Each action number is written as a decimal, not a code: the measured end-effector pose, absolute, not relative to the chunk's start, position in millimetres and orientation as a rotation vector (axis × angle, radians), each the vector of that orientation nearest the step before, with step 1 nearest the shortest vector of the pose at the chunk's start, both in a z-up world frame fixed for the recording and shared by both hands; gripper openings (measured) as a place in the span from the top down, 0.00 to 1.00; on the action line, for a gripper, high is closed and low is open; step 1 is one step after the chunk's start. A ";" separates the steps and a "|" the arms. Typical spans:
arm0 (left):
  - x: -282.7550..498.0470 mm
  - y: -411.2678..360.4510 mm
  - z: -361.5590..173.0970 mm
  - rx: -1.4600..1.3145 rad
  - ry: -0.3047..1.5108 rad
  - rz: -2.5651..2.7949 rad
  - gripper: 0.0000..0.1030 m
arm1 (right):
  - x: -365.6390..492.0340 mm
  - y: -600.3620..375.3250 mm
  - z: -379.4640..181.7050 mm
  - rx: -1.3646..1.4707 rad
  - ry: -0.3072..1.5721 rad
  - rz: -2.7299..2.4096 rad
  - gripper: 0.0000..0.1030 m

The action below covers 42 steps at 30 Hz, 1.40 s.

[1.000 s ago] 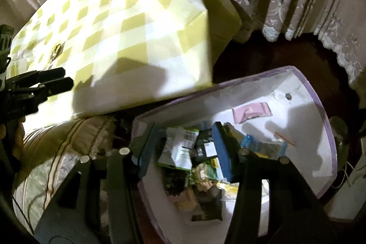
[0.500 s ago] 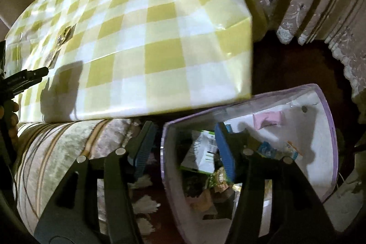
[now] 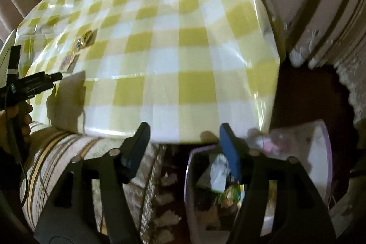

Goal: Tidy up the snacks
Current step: 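Move both tools back over the last snacks on the table, then grasp the white nut packet with the left tool while the right tool grasps the small yellow packet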

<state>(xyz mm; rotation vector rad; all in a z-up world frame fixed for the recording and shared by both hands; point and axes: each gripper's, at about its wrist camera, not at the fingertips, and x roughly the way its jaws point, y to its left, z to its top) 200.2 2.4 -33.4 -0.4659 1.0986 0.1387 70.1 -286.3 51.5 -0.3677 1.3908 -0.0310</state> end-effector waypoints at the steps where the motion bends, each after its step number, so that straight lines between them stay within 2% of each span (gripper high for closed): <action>1: 201.5 4.8 -35.4 -0.479 1.096 0.145 0.34 | 72.7 -284.0 48.3 -0.360 1.387 -0.026 0.32; 8: 214.8 11.5 -35.5 -0.477 1.067 0.150 0.29 | 83.5 -256.4 27.0 -0.362 1.391 0.061 0.32; 12: 230.5 8.5 -36.7 -0.428 1.045 0.138 0.20 | 86.9 -245.8 16.4 -0.354 1.397 0.077 0.31; 20: 265.9 4.4 -38.2 -0.258 1.044 0.132 0.17 | 101.4 -223.2 0.5 -0.369 1.393 0.099 0.29; 24: 267.7 -13.7 -43.5 -0.066 1.046 0.137 0.21 | 120.3 -202.2 -8.1 -0.362 1.352 0.106 0.25; 27: 264.9 -8.9 -41.8 -0.072 1.052 0.127 0.29 | 136.2 -180.9 -20.1 -0.385 1.321 0.125 0.24; 31: 257.4 0.4 -41.6 -0.093 1.046 0.126 0.34 | 156.1 -150.9 -40.3 -0.403 1.295 0.153 0.17; 42: 224.7 46.6 -36.8 -0.249 0.992 0.210 0.38 | 189.8 -93.2 -108.7 -0.319 1.344 0.162 0.16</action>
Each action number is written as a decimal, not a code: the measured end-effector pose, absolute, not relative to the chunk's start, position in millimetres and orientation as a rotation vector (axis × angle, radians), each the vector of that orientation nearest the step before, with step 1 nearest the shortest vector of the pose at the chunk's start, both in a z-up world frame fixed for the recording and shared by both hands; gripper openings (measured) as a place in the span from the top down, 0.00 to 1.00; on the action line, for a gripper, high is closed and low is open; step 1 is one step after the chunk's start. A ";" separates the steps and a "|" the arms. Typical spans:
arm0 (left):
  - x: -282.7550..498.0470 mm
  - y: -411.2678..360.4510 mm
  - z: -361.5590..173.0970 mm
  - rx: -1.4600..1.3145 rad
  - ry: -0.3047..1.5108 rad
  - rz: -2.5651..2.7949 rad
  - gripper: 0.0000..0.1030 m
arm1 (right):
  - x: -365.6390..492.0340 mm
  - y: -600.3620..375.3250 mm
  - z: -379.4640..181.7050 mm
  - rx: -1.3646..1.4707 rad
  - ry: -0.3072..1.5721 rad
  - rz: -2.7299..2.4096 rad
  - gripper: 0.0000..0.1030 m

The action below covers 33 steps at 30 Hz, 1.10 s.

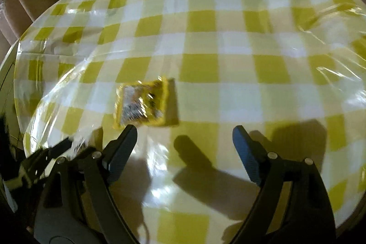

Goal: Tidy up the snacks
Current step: 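Grasp the white nut packet with the left tool while the right tool grasps the small yellow packet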

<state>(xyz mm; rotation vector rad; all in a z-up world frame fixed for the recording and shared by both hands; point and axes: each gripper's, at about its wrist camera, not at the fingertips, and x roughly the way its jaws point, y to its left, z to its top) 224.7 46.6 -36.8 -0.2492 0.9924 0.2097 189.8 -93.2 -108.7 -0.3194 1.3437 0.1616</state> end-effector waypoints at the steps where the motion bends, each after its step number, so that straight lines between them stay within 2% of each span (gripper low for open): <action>1: 222.5 50.0 -36.1 -0.260 0.986 0.215 0.38 | 194.0 -89.8 -113.7 -0.311 1.346 0.172 0.16; 14: 212.7 73.6 -38.3 -0.333 0.952 0.242 0.38 | 212.6 -66.3 -162.5 -0.332 1.395 0.250 0.17; 15: 212.6 73.8 -38.2 -0.335 0.951 0.242 0.38 | 212.4 -63.6 -163.8 -0.349 1.383 0.249 0.19; 18: 210.5 74.6 -38.7 -0.344 0.951 0.245 0.38 | 211.4 -54.8 -167.0 -0.400 1.367 0.260 0.33; 20: 209.6 74.7 -38.0 -0.345 0.949 0.248 0.38 | 210.0 -49.1 -168.3 -0.422 1.363 0.275 0.48; 31: 209.0 74.8 -36.4 -0.341 0.938 0.255 0.39 | 193.7 -40.5 -163.6 -0.446 1.327 0.304 0.56; 32: 209.0 74.3 -36.0 -0.338 0.937 0.252 0.39 | 191.5 -41.0 -161.2 -0.443 1.322 0.309 0.66; 33: 209.2 73.6 -35.5 -0.335 0.936 0.249 0.39 | 188.9 -41.8 -157.3 -0.440 1.311 0.310 0.68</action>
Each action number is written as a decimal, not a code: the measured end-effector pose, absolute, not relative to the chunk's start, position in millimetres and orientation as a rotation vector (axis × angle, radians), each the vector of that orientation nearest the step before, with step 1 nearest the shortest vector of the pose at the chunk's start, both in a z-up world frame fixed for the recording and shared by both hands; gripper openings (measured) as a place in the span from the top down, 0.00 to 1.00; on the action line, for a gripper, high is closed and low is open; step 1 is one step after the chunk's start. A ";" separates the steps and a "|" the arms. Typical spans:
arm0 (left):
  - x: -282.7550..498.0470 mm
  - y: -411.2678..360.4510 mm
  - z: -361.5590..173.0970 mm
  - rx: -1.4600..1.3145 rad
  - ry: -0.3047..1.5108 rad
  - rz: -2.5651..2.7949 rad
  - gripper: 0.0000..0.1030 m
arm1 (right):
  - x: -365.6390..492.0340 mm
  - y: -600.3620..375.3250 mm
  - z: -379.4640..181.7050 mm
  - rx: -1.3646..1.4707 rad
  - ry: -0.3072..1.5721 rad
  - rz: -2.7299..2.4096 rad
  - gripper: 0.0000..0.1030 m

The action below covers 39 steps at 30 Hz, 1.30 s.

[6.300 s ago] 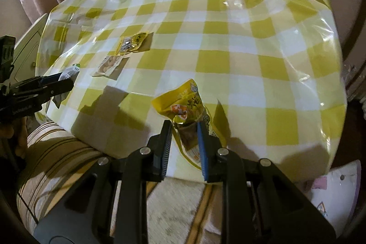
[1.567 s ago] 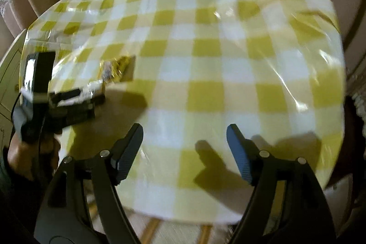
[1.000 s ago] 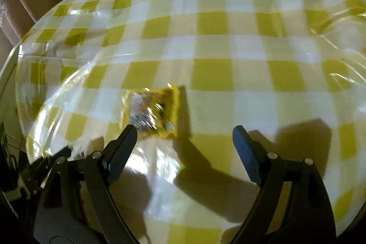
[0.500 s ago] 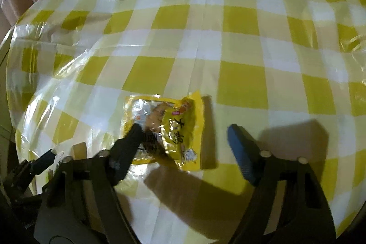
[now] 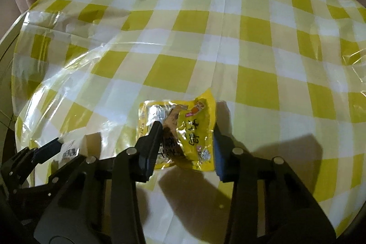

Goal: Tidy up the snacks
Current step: 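Grasp the white nut packet with the left tool while the right tool grasps the small yellow packet, then lift both packets and carry them toward the white box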

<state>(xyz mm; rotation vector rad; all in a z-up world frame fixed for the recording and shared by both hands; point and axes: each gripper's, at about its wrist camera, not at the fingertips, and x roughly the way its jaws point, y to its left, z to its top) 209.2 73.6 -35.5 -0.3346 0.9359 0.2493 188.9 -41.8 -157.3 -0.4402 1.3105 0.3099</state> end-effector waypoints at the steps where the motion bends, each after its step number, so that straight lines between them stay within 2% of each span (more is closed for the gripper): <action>1: 209.4 73.0 -34.6 -0.331 0.935 0.249 0.39 | 187.7 -42.1 -153.6 -0.432 1.300 0.312 0.68; 14: 204.6 58.6 -19.7 -0.287 0.903 0.231 0.39 | 152.9 -61.8 -117.9 -0.413 1.298 0.313 0.78; 39: 166.5 1.5 13.0 -0.229 0.858 0.114 0.39 | 91.9 -117.0 -46.3 -0.371 1.254 0.254 0.79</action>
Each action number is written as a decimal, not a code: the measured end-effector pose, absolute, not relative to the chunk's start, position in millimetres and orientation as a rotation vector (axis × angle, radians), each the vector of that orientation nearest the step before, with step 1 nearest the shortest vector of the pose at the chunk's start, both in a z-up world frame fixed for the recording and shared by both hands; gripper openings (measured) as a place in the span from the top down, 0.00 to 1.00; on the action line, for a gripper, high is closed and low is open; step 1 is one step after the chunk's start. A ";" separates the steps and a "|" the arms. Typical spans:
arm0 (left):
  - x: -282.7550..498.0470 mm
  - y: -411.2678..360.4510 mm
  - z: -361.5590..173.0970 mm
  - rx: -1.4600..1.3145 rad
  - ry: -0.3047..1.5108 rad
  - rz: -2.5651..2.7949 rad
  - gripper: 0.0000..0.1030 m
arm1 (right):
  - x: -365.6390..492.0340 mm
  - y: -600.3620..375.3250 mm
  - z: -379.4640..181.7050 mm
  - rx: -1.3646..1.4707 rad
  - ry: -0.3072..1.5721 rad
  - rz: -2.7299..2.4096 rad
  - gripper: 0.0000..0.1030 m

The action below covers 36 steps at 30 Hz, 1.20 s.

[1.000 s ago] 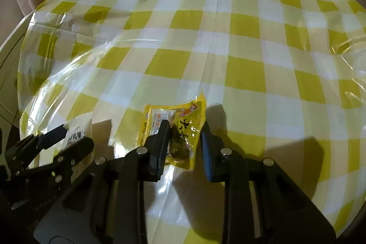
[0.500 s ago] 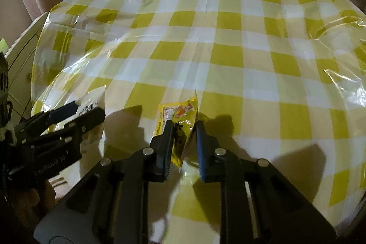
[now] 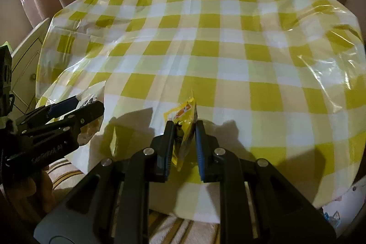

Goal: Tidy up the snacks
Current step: 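Lift both packets and carry them toward the white box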

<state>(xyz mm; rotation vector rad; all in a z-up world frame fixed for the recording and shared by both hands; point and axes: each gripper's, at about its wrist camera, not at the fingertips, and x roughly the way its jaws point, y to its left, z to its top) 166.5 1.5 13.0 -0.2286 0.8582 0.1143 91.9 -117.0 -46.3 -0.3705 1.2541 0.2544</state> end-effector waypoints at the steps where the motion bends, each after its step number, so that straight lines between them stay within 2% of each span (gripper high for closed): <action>1: 165.5 -1.1 13.8 -0.226 0.858 0.109 0.39 | 90.0 -119.9 -43.2 -0.369 1.251 0.249 0.79; 17: 151.9 -70.0 27.5 -0.150 0.873 -0.043 0.39 | 64.3 -176.8 6.5 -0.330 1.214 0.130 0.80; 36: 125.0 -192.3 47.8 -0.104 0.894 -0.351 0.39 | 12.4 -276.2 84.6 -0.340 1.157 -0.107 0.80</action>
